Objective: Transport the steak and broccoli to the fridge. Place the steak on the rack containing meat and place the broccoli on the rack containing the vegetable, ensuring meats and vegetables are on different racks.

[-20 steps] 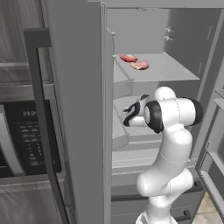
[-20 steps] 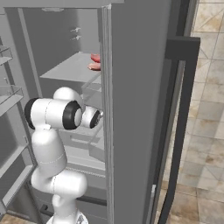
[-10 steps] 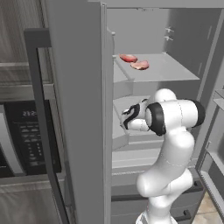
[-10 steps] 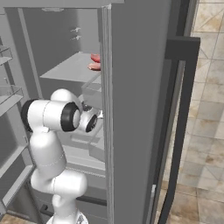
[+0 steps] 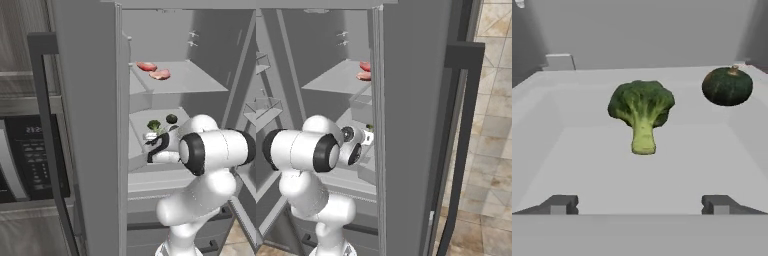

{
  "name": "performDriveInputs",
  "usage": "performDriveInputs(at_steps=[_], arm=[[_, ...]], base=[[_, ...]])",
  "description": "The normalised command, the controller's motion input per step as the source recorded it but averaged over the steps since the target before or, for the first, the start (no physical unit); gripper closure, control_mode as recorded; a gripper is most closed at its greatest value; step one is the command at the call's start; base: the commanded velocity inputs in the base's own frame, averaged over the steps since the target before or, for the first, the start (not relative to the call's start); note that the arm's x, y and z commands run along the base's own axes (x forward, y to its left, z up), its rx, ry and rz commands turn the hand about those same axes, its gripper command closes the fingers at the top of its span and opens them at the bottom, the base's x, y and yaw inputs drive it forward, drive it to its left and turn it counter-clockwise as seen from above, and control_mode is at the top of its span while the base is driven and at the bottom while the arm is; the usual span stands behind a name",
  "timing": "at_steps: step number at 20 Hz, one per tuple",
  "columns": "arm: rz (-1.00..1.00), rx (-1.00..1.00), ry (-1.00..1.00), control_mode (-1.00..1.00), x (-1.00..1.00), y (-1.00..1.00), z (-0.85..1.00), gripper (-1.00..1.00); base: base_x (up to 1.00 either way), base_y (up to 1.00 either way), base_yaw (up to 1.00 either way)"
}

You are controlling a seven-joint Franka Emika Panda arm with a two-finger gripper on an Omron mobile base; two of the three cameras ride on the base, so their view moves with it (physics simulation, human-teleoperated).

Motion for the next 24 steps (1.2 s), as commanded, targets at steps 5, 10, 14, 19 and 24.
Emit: performDriveInputs(at_steps=[5,10,14,19,24], arm=[[0.00,0.09,-0.03,-1.00,-0.59,0.00,0.77,-1.00],[0.00,0.12,0.00,-1.00,-0.63,0.00,0.78,-1.00],[-0.05,0.02,0.02,-1.00,-0.66,0.00,0.78,-1.00],[-0.08,0.00,0.06,-1.00,-0.68,0.00,0.72,-1.00],[-0.06,0.00,0.01,-1.00,-0.92,-0.12,0.45,-1.00]], base=[[0.00,0.00,0.00],[0.00,0.00,0.00],[0.00,0.00,0.00],[0.00,0.00,0.00],[0.00,0.00,0.00]])
